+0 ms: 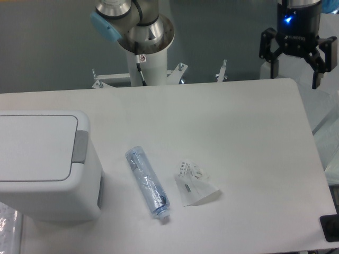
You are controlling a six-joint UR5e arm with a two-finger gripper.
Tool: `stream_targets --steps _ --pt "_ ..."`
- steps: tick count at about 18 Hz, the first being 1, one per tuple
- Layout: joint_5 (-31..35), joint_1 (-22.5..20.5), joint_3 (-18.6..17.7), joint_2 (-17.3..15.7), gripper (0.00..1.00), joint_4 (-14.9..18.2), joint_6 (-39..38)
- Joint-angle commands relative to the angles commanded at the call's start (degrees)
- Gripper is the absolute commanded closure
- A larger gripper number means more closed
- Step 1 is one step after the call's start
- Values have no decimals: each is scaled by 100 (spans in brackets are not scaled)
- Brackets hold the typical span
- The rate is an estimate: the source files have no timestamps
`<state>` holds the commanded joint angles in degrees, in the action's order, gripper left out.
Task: Open the trash can
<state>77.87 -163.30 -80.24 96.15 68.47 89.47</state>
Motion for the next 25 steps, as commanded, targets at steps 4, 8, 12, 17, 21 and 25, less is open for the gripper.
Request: stream_targets --steps 4,8,12,17,21,25 --pt "-9 0 -9 -9 0 0 -9" --pt "-44 78 9 -9 0 -9 -936" --pt "-211 369 18 26 0 -158 -1958" --pt "-220 746 -9 35 0 -403 -3108" --pt "-298 1221 -44 53 0 -861 -4822" --pt "-351 1520 -184 -9 0 -1028 -5904"
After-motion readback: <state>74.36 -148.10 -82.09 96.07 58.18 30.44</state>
